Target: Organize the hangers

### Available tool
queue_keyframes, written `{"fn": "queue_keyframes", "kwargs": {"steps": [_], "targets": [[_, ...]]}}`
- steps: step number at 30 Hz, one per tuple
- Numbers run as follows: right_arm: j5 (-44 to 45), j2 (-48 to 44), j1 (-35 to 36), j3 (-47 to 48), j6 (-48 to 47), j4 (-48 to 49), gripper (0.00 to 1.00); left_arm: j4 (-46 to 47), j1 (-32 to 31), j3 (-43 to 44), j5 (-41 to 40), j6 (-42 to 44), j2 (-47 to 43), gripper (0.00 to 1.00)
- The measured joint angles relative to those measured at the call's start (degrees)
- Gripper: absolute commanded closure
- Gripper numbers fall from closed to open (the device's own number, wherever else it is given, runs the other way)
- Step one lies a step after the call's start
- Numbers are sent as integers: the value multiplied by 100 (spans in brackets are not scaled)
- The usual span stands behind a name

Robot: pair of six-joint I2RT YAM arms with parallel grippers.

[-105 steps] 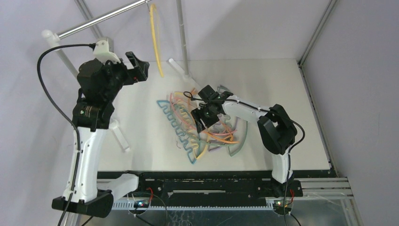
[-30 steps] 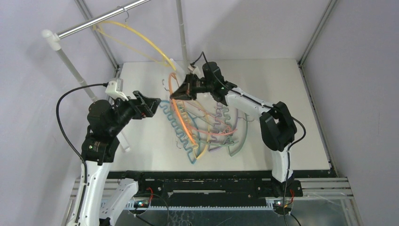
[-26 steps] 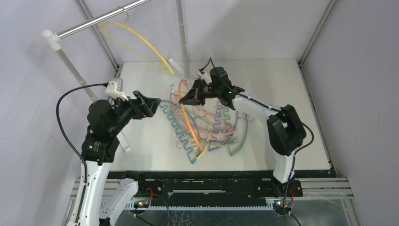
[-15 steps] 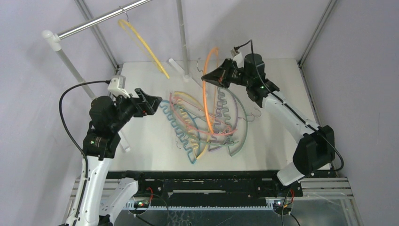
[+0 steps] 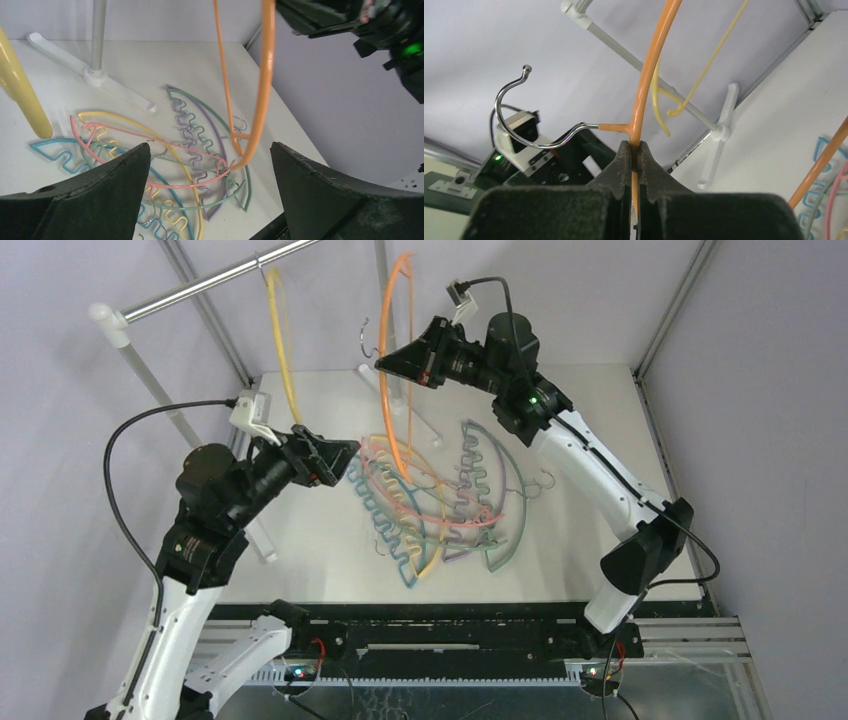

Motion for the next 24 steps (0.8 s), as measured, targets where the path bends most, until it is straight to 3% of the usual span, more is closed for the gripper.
{"fn": "queue_keyframes", "kwargs": {"steps": [6, 14, 24], "targets": [[304, 396, 131, 208, -214, -267, 100, 160, -240, -35, -179, -140, -160, 6], [566, 776, 291, 634, -404, -640, 100, 531, -1143, -61, -389, -120, 107, 6], [378, 680, 409, 774, -326, -695, 100, 678, -1270, -339, -896, 83, 684, 5]]}}
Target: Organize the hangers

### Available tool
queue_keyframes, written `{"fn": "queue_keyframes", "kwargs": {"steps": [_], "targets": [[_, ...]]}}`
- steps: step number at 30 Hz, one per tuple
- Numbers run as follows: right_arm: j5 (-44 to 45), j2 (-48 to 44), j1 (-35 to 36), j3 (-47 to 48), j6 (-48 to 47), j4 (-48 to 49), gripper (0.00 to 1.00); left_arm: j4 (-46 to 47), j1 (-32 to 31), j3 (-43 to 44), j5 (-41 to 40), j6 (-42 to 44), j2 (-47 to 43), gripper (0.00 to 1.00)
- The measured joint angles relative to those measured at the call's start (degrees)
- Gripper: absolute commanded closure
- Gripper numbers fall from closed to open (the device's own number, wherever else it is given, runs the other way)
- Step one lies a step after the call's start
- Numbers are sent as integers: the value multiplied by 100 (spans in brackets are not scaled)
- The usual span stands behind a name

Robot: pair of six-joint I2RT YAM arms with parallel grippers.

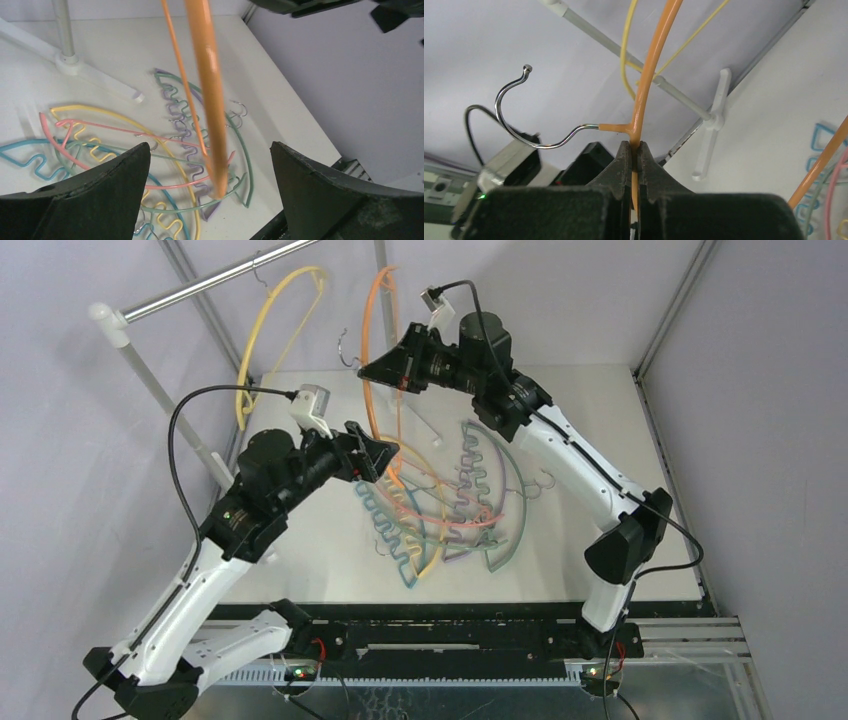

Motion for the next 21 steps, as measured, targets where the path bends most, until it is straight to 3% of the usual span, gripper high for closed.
{"fn": "queue_keyframes", "kwargs": {"steps": [6, 10, 11, 17, 19, 20, 21], "targets": [[-286, -337, 0, -205, 459, 125, 100, 111, -4, -15, -175, 22, 140, 7], [-387, -518, -2, -273, 706, 317, 100, 352, -22, -15, -155, -11, 229, 14], [-396, -531, -2, -302, 837, 450, 100, 527, -57, -15, -133, -33, 317, 25], [-343, -531, 52, -461, 986, 544, 100, 638, -125, -15, -4, -48, 498, 64], [-313, -529, 61, -485, 1010, 544, 100, 647, -151, -15, 39, -35, 525, 92], [-297, -529, 66, -501, 1016, 544, 100, 645, -160, -15, 59, -9, 525, 99], [-260, -529, 68, -518, 1012, 544, 100, 680, -166, -15, 184, 177, 518, 100]]}}
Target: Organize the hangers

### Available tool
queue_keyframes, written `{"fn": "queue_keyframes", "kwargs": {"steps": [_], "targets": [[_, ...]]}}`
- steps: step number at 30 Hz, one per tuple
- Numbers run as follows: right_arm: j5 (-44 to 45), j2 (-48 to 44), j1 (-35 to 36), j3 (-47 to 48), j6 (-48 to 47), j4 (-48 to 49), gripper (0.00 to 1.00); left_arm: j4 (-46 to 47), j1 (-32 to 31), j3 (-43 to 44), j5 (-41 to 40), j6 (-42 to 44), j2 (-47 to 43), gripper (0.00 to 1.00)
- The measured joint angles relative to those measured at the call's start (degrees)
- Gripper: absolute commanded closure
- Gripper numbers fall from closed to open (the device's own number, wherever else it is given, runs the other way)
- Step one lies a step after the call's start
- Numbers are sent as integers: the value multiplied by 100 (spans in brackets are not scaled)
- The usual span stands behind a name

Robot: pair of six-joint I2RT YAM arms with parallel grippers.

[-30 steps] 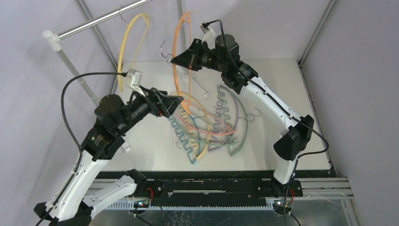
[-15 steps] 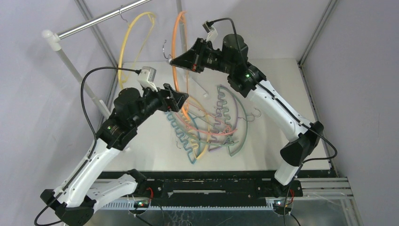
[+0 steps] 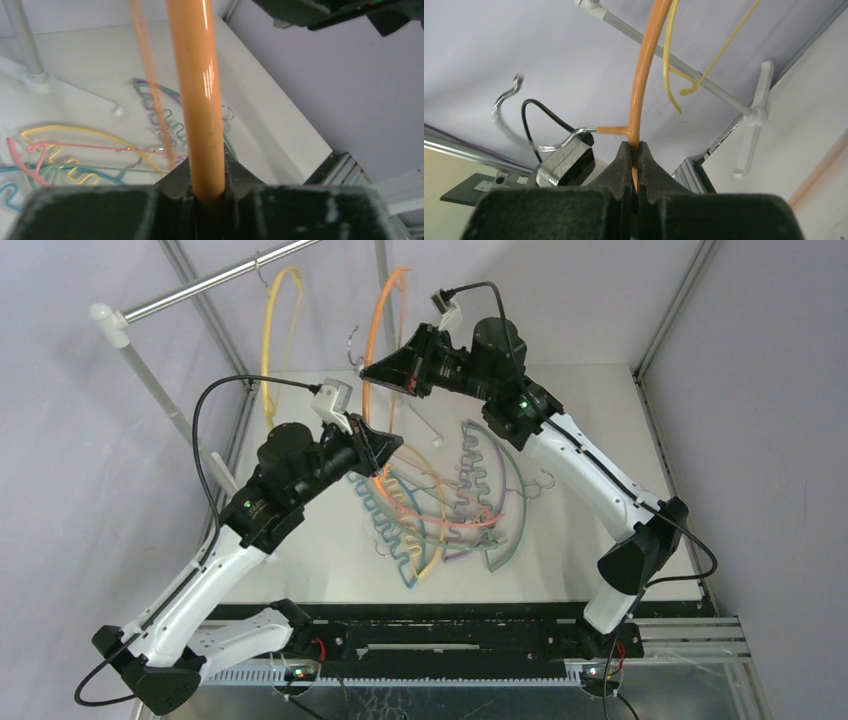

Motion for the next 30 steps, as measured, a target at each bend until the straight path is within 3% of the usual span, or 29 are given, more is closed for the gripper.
{"fn": "queue_keyframes", "kwargs": {"steps": [3, 6, 7, 11, 14, 19, 23, 30], "targets": [[7, 11, 9, -68, 48, -24, 100, -151, -48, 0, -44, -83, -48, 100], [-37, 9, 0, -151, 55, -52, 87, -374, -50, 2, -136, -31, -96, 100], [-39, 9, -2, -201, 55, -74, 81, -527, -50, 15, -197, 7, -107, 100], [-144, -127, -94, -566, -13, -282, 37, -1217, -31, 35, -682, 98, -146, 100], [-111, -584, -153, -1040, -273, -527, 19, -1794, 68, 37, -1263, 114, -271, 100], [345, -1698, -243, -1792, -894, -719, 15, -2529, 81, 391, -1679, 280, -577, 100], [820, -2330, -282, -2120, -1329, -785, 15, -2590, 79, 918, -1606, 479, -787, 100], [1196, -2157, -306, -2479, -1648, -859, 15, -2529, 81, 1276, -1182, 706, -1040, 100]]}}
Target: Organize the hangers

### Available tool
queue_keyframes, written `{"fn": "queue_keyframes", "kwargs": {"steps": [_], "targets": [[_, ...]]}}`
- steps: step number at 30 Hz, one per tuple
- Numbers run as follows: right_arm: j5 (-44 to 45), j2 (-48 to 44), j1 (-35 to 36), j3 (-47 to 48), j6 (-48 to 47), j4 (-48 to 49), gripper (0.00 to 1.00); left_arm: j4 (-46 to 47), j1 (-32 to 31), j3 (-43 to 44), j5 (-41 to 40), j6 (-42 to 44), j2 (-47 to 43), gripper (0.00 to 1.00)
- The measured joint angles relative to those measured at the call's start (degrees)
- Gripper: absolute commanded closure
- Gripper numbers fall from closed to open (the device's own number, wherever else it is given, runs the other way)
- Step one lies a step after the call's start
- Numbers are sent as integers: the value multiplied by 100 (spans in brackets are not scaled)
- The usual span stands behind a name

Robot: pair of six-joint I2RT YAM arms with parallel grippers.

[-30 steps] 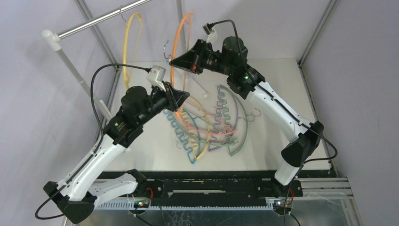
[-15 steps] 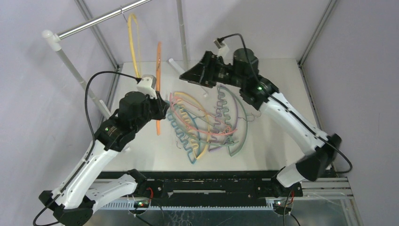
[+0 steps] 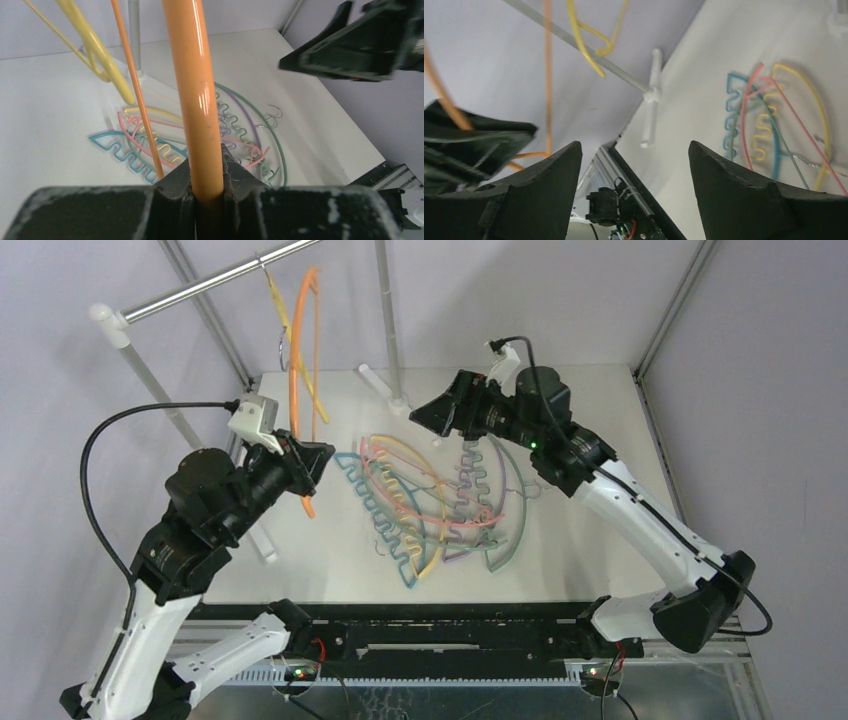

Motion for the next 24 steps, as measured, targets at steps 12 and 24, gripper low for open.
{"fn": "queue_keyframes", "kwargs": {"steps": [12, 24], "targets": [[4, 400, 0, -144, -151, -116, 15, -229, -2, -13, -264, -9, -800, 100], [-24, 540, -31, -192, -168, -107, 15, -817, -2, -181, -1263, -216, -1545, 100]]}}
